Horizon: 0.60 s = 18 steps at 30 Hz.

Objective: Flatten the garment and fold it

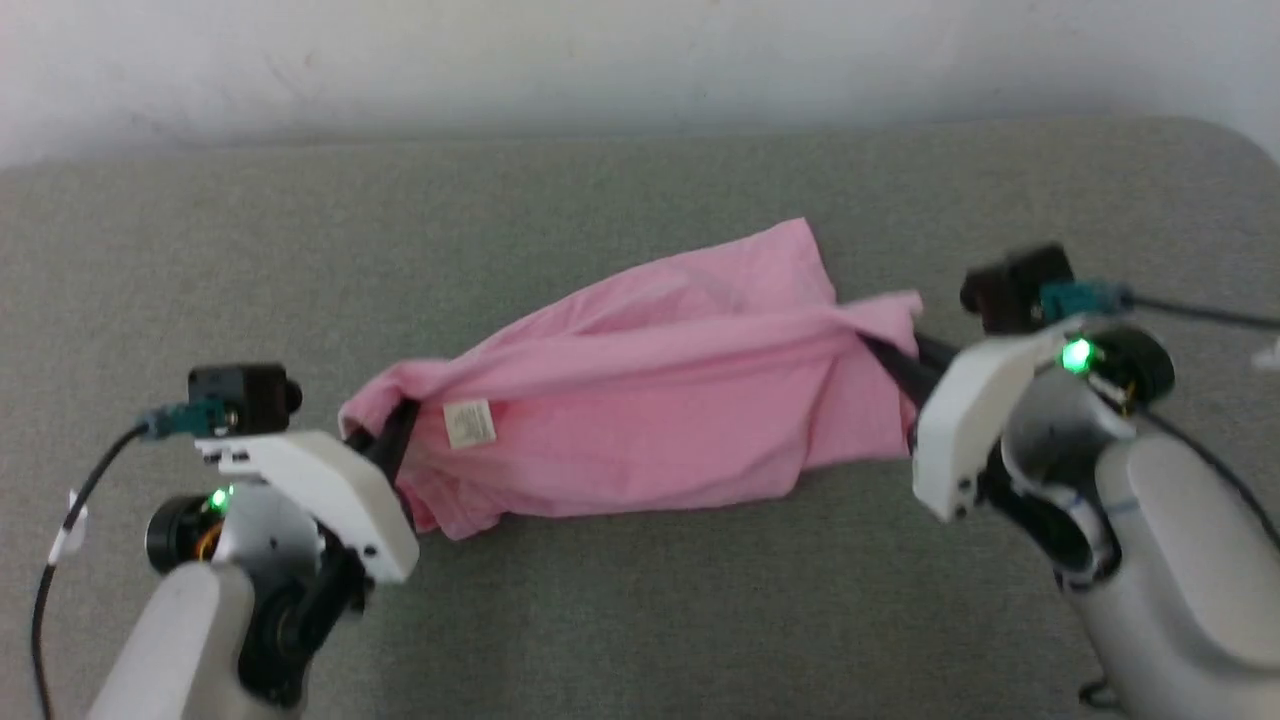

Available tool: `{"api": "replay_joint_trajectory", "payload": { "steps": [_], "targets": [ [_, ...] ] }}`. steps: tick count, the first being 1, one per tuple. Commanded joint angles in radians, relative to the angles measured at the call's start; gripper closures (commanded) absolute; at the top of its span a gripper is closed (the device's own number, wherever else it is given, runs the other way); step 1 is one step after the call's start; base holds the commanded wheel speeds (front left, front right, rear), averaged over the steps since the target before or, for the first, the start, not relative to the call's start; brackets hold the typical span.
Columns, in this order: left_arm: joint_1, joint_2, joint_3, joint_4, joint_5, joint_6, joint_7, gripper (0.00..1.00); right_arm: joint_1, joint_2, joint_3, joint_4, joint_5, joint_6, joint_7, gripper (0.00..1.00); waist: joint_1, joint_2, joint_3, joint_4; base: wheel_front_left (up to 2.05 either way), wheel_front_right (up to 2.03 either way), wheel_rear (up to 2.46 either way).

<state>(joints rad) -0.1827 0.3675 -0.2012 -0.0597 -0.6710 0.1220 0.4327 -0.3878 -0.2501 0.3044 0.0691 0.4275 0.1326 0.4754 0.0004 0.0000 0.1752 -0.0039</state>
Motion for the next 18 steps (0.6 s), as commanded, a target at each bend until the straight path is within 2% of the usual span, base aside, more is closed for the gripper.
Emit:
{"api": "replay_joint_trajectory", "payload": {
  "steps": [1, 8, 14, 15, 16, 17, 18],
  "targets": [
    [-0.046, -0.009, -0.003, 0.032, -0.001, -0.011, -0.007, 1.00, -0.063, 0.004, 0.010, 0.048, 0.016, -0.002, -0.015, 1.00, -0.0004, 0.0000, 0.071, 0.051, 0.00, 0.00, 0.00],
    [-0.219, -0.064, -0.022, 0.204, -0.019, -0.044, -0.025, 1.00, -0.334, 0.012, 0.082, 0.345, 0.051, -0.002, -0.095, 1.00, -0.0004, 0.0000, 0.156, 0.107, 0.00, 0.00, 0.00],
    [-0.303, -0.110, -0.049, 0.329, -0.024, -0.085, -0.062, 1.00, -0.471, 0.023, 0.149, 0.577, 0.071, -0.002, -0.192, 0.98, -0.0004, 0.0000, 0.190, 0.135, 0.00, 0.00, 0.00],
    [-0.311, -0.116, -0.055, 0.347, -0.023, -0.094, -0.069, 1.00, -0.485, 0.026, 0.158, 0.616, 0.071, -0.002, -0.205, 0.71, -0.0004, 0.0000, 0.192, 0.137, 0.00, 0.00, 0.00],
    [-0.317, -0.124, -0.060, 0.362, -0.025, -0.103, -0.078, 0.90, -0.495, 0.030, 0.167, 0.653, 0.075, -0.002, -0.215, 0.56, -0.0004, 0.0000, 0.191, 0.140, 0.00, 0.00, 0.00],
    [-0.323, -0.132, -0.064, 0.379, -0.027, -0.112, -0.086, 0.66, -0.501, 0.033, 0.174, 0.687, 0.080, -0.002, -0.229, 0.35, -0.0004, 0.0000, 0.188, 0.143, 0.00, 0.00, 0.00],
    [-0.326, -0.137, -0.068, 0.395, -0.027, -0.119, -0.095, 0.52, -0.504, 0.038, 0.182, 0.716, 0.086, -0.002, -0.243, 0.08, -0.0004, 0.0000, 0.184, 0.145, 0.00, 0.00, 0.00]
  ]
}}
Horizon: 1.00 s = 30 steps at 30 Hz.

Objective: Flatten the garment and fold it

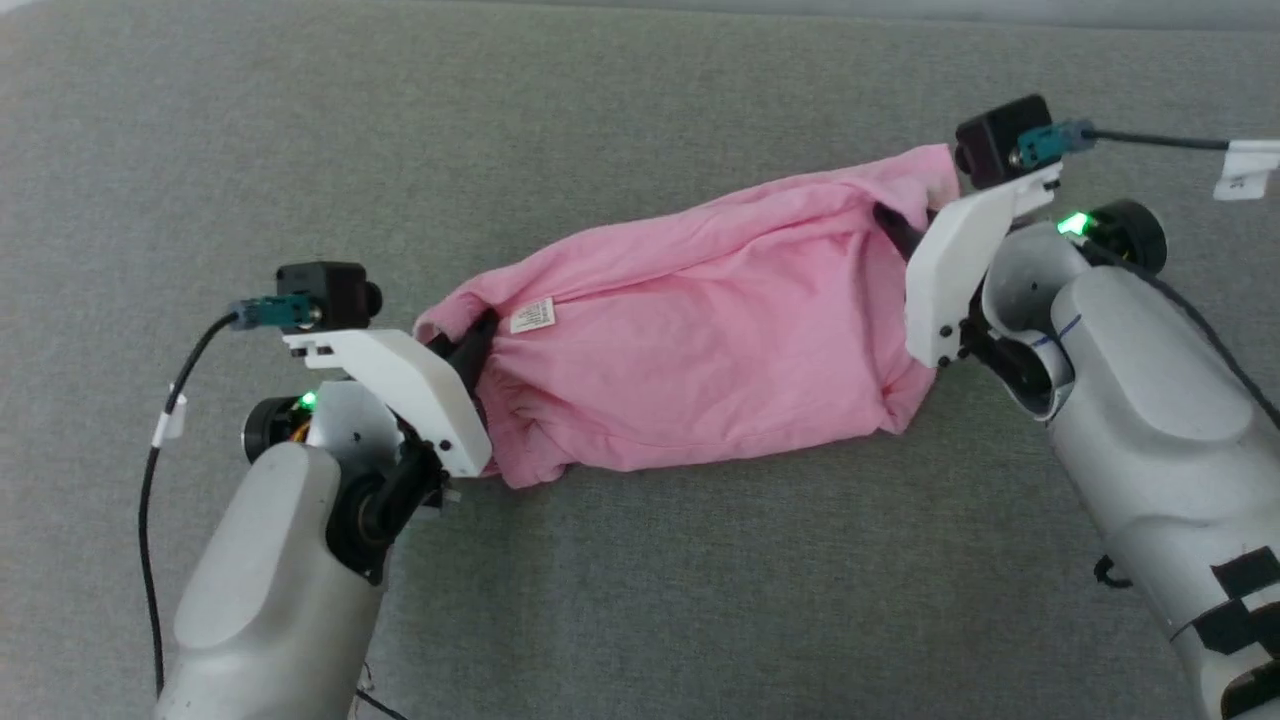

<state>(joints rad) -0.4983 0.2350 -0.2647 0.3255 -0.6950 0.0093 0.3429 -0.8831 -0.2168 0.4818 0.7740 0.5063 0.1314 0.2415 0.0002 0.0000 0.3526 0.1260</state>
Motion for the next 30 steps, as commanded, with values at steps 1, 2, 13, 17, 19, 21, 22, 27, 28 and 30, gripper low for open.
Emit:
{"api": "replay_joint_trajectory", "payload": {
  "steps": [1, 2, 13, 17, 19, 21, 22, 27, 28, 30],
  "targets": [
    [-0.011, -0.008, -0.010, 0.021, -0.002, -0.015, -0.013, 0.14, -0.011, 0.008, 0.016, 0.035, 0.012, -0.001, -0.024, 0.00, -0.0002, 0.0000, 0.002, 0.015, 0.00, 0.00, 0.00],
    [-0.010, -0.014, -0.012, 0.031, -0.005, -0.022, -0.022, 0.00, -0.013, 0.009, 0.026, 0.057, 0.013, -0.001, -0.044, 0.00, -0.0002, 0.0000, -0.003, 0.015, 0.00, 0.00, 0.00],
    [0.101, 0.010, 0.010, -0.042, 0.053, 0.022, -0.184, 0.00, 0.070, 0.010, 0.079, 0.055, -0.004, -0.001, -0.464, 0.00, -0.0002, 0.0000, -0.131, -0.025, 0.00, 0.00, 0.00],
    [0.184, 0.057, 0.022, -0.132, 0.067, 0.061, -0.157, 0.00, 0.158, 0.011, 0.019, -0.025, -0.031, -0.001, -0.499, 0.00, -0.0002, 0.0000, -0.186, -0.054, 0.00, 0.00, 0.00],
    [0.221, 0.089, 0.024, -0.177, 0.064, 0.072, -0.112, 0.00, 0.224, 0.016, -0.034, -0.094, -0.058, -0.001, -0.502, 0.00, -0.0002, 0.0000, -0.207, -0.070, 0.00, 0.00, 0.00],
    [0.250, 0.125, 0.013, -0.210, 0.056, 0.072, -0.034, 0.00, 0.304, 0.027, -0.095, -0.190, -0.094, -0.001, -0.503, 0.00, -0.0002, 0.0000, -0.218, -0.084, 0.00, 0.00, 0.00],
    [0.260, 0.143, 0.008, -0.226, 0.052, 0.071, 0.001, 0.00, 0.349, 0.032, -0.122, -0.235, -0.117, -0.001, -0.503, 0.00, -0.0002, 0.0000, -0.223, -0.092, 0.00, 0.00, 0.00],
    [0.282, 0.207, -0.022, -0.271, 0.024, 0.063, 0.169, 0.00, 0.555, 0.065, -0.228, -0.443, -0.218, -0.001, -0.470, 0.00, -0.0002, 0.0000, -0.231, -0.136, 0.00, 0.00, 0.00],
    [0.281, 0.219, -0.031, -0.274, 0.025, 0.059, 0.195, 0.00, 0.591, 0.074, -0.252, -0.487, -0.235, -0.001, -0.453, 0.00, -0.0002, 0.0000, -0.230, -0.144, 0.00, 0.00, 0.00],
    [0.280, 0.238, -0.048, -0.279, 0.027, 0.054, 0.241, 0.00, 0.663, 0.097, -0.288, -0.576, -0.260, -0.001, -0.413, 0.00, -0.0002, 0.0000, -0.227, -0.162, 0.00, 0.00, 0.00]
  ]
}}
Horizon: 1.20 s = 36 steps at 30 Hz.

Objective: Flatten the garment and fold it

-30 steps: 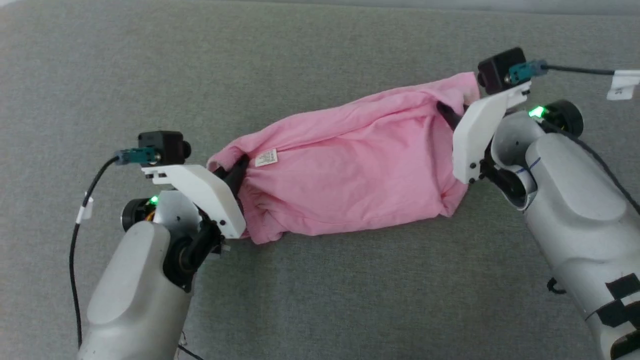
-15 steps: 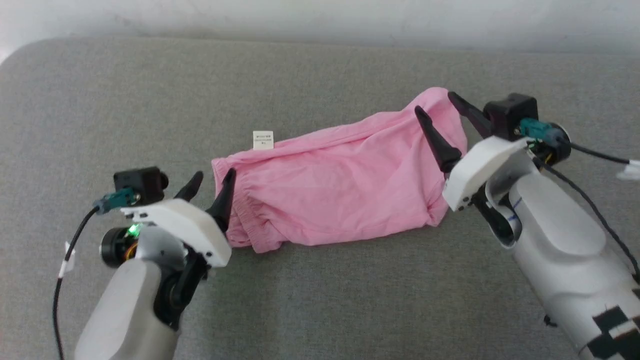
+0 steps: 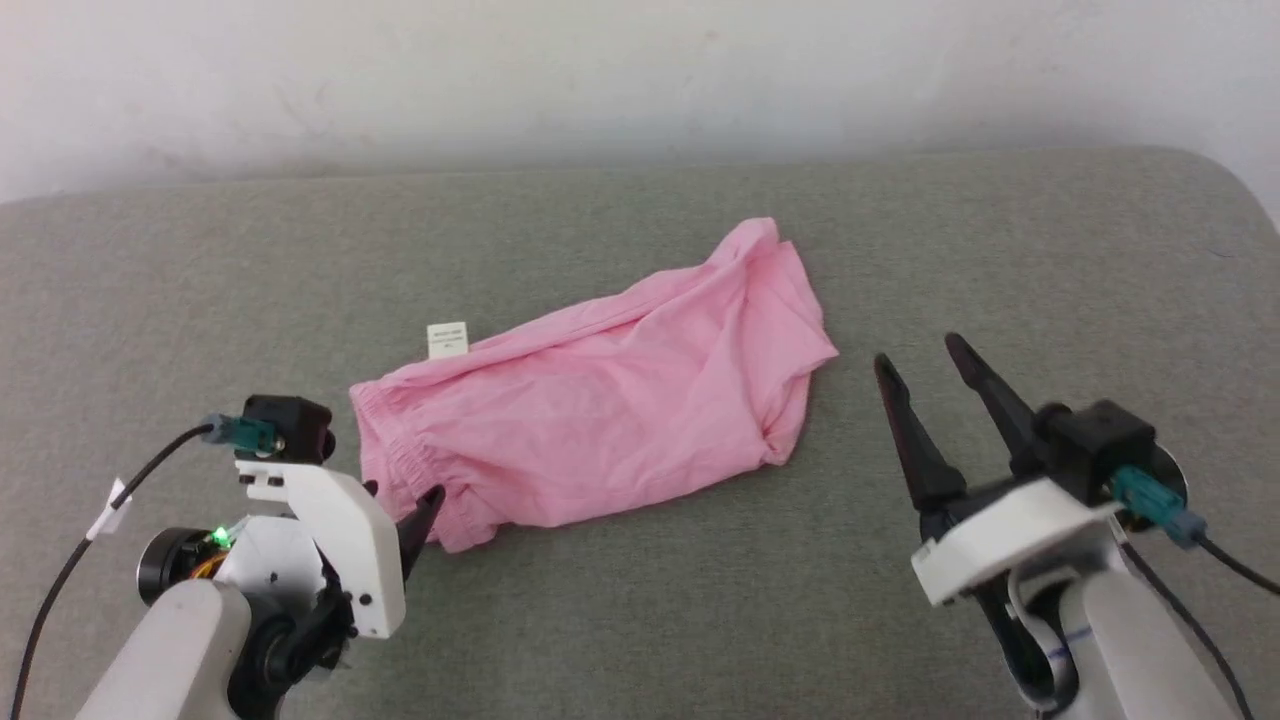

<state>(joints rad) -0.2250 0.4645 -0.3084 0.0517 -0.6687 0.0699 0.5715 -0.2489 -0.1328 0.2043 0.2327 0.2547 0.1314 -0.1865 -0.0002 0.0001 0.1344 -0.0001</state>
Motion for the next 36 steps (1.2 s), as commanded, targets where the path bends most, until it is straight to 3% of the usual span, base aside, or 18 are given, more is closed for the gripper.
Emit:
{"api": "replay_joint_trajectory", "payload": {
  "steps": [1, 9, 16, 17, 18, 19, 20, 25, 31, 36],
  "targets": [
    [0.005, 0.011, -0.010, -0.009, -0.002, -0.006, 0.029, 0.00, 0.060, 0.023, -0.026, -0.080, -0.021, -0.001, 0.034, 0.00, 0.0002, -0.0001, -0.007, -0.044, 0.00, 0.00, 0.00],
    [-0.007, 0.028, -0.043, 0.082, -0.007, 0.000, 0.125, 0.00, 0.194, 0.062, -0.052, -0.298, -0.068, -0.001, 0.145, 0.00, 0.0002, -0.0001, 0.022, -0.094, 0.00, 0.00, 0.00],
    [-0.034, 0.017, -0.099, 0.219, -0.011, -0.041, 0.191, 0.00, 0.221, 0.073, -0.046, -0.384, -0.060, -0.001, 0.203, 0.00, 0.0002, -0.0001, 0.048, -0.109, 0.00, 0.00, 0.00],
    [-0.034, 0.007, -0.109, 0.231, -0.021, -0.052, 0.204, 0.14, 0.220, 0.073, -0.042, -0.385, -0.055, -0.001, 0.219, 0.00, 0.0002, -0.0001, 0.049, -0.109, 0.00, 0.00, 0.00],
    [-0.032, -0.002, -0.119, 0.242, -0.034, -0.064, 0.221, 0.52, 0.218, 0.072, -0.037, -0.385, -0.046, -0.001, 0.237, 0.00, 0.0002, -0.0001, 0.050, -0.107, 0.00, 0.00, 0.00],
    [-0.029, -0.009, -0.129, 0.251, -0.045, -0.077, 0.237, 0.62, 0.215, 0.069, -0.035, -0.381, -0.039, -0.001, 0.261, 0.00, 0.0002, -0.0001, 0.049, -0.104, 0.00, 0.00, 0.00],
    [-0.028, -0.013, -0.136, 0.257, -0.052, -0.087, 0.248, 1.00, 0.211, 0.064, -0.033, -0.375, -0.030, -0.001, 0.291, 0.00, 0.0002, -0.0001, 0.047, -0.101, 0.00, 0.00, 0.00],
    [-0.032, -0.019, -0.148, 0.252, -0.060, -0.112, 0.246, 1.00, 0.143, 0.035, -0.036, -0.318, 0.032, -0.001, 0.439, 0.00, 0.0002, -0.0001, 0.045, -0.075, 0.00, 0.00, 0.00],
    [-0.065, -0.014, -0.133, 0.195, -0.035, -0.115, 0.174, 1.00, -0.006, 0.004, -0.012, -0.122, 0.134, -0.001, 0.630, 0.00, 0.0002, -0.0001, 0.063, -0.027, 0.00, 0.00, 0.00],
    [-0.094, -0.007, -0.127, 0.125, -0.014, -0.118, 0.134, 1.00, -0.165, 0.004, 0.022, 0.043, 0.184, -0.001, 0.687, 0.00, 0.0002, -0.0001, 0.094, 0.016, 0.00, 0.00, 0.00]
  ]
}}
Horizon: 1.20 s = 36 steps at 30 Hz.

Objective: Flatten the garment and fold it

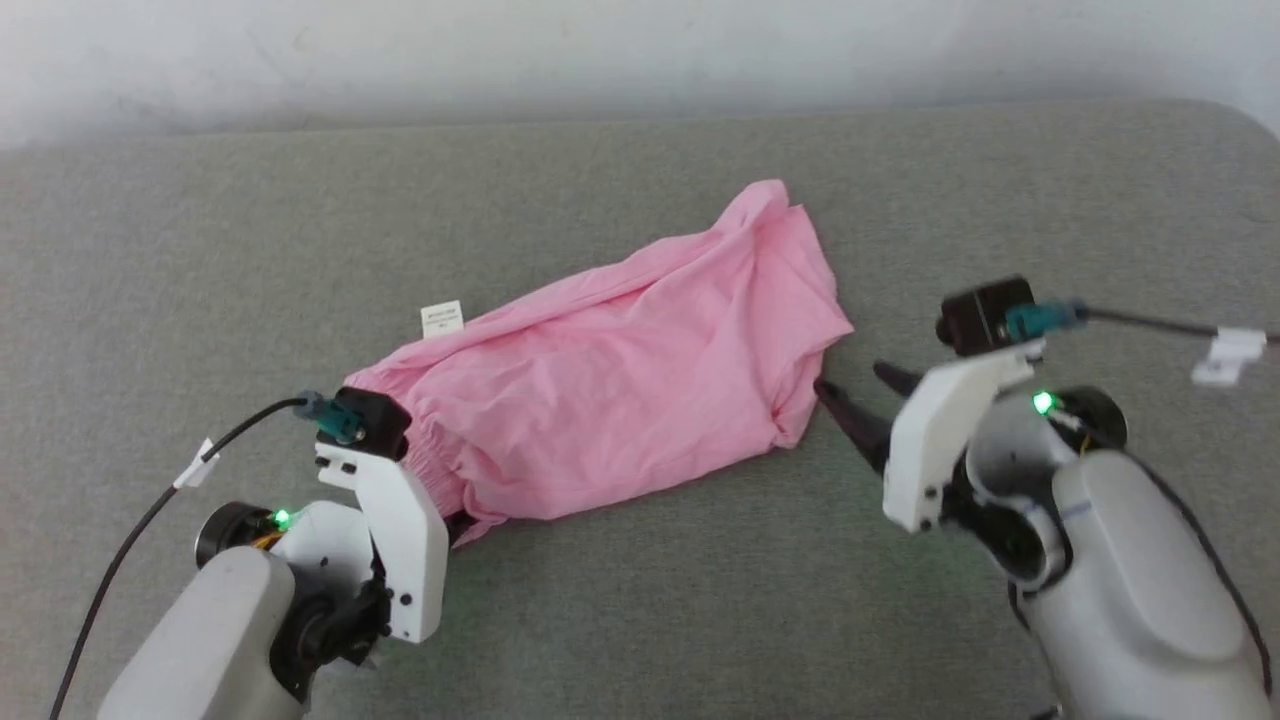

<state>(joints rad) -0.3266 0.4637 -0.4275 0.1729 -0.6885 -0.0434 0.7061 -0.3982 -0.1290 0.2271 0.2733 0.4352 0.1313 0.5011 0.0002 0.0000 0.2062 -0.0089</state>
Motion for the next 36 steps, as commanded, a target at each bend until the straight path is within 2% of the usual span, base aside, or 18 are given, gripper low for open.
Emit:
{"api": "replay_joint_trajectory", "payload": {
  "steps": [1, 10, 13, 14, 15, 16, 18, 21, 26, 31, 36],
  "targets": [
    [0.003, -0.008, -0.008, -0.009, 0.008, -0.005, -0.005, 1.00, -0.048, 0.004, 0.000, 0.041, 0.008, -0.001, 0.000, 0.00, -0.0002, 0.0000, 0.028, 0.034, 0.00, 0.00, 0.00],
    [-0.033, -0.023, -0.024, -0.062, 0.026, -0.007, -0.026, 1.00, -0.282, 0.034, -0.033, 0.392, -0.004, -0.001, -0.051, 0.00, -0.0002, 0.0000, 0.072, 0.094, 0.00, 0.00, 0.00],
    [-0.036, -0.029, -0.030, -0.058, 0.025, -0.011, -0.033, 1.00, -0.315, 0.044, -0.005, 0.502, -0.003, -0.001, -0.011, 0.00, -0.0002, 0.0000, 0.077, 0.101, 0.00, 0.00, 0.00],
    [-0.037, -0.031, -0.032, -0.056, 0.024, -0.012, -0.035, 1.00, -0.320, 0.047, 0.007, 0.532, 0.005, -0.001, 0.012, 0.17, -0.0002, 0.0000, 0.077, 0.103, 0.00, 0.00, 0.00],
    [-0.037, -0.033, -0.033, -0.053, 0.023, -0.014, -0.037, 1.00, -0.323, 0.049, 0.020, 0.560, 0.013, -0.001, 0.039, 0.51, -0.0002, 0.0000, 0.077, 0.105, 0.00, 0.00, 0.00],
    [-0.037, -0.033, -0.034, -0.051, 0.022, -0.015, -0.039, 1.00, -0.325, 0.051, 0.033, 0.582, 0.024, -0.001, 0.066, 0.60, -0.0002, 0.0000, 0.077, 0.105, 0.00, 0.00, 0.00],
    [-0.037, -0.034, -0.034, -0.045, 0.019, -0.017, -0.044, 1.00, -0.328, 0.053, 0.054, 0.611, 0.044, -0.001, 0.101, 0.99, -0.0002, 0.0000, 0.074, 0.104, 0.00, 0.00, 0.00],
    [-0.033, -0.033, -0.033, -0.038, 0.015, -0.019, -0.052, 1.00, -0.331, 0.051, 0.079, 0.624, 0.077, -0.001, 0.118, 1.00, -0.0002, 0.0000, 0.066, 0.099, 0.00, 0.00, 0.00],
    [-0.021, -0.026, -0.025, -0.041, 0.020, -0.022, -0.091, 1.00, -0.334, 0.022, 0.109, 0.563, 0.125, -0.001, 0.036, 1.00, -0.0002, 0.0000, 0.034, 0.092, 0.00, 0.00, 0.00],
    [0.023, -0.005, -0.018, -0.068, 0.029, -0.007, -0.118, 1.00, -0.257, -0.041, 0.160, 0.412, 0.170, -0.001, -0.033, 1.00, -0.0002, 0.0000, -0.023, 0.076, 0.00, 0.00, 0.00],
    [0.123, 0.031, -0.005, -0.119, 0.024, 0.027, -0.125, 1.00, -0.073, -0.121, 0.180, 0.203, 0.172, -0.001, -0.047, 1.00, -0.0002, 0.0000, -0.091, 0.037, 0.00, 0.00, 0.00]
  ]
}}
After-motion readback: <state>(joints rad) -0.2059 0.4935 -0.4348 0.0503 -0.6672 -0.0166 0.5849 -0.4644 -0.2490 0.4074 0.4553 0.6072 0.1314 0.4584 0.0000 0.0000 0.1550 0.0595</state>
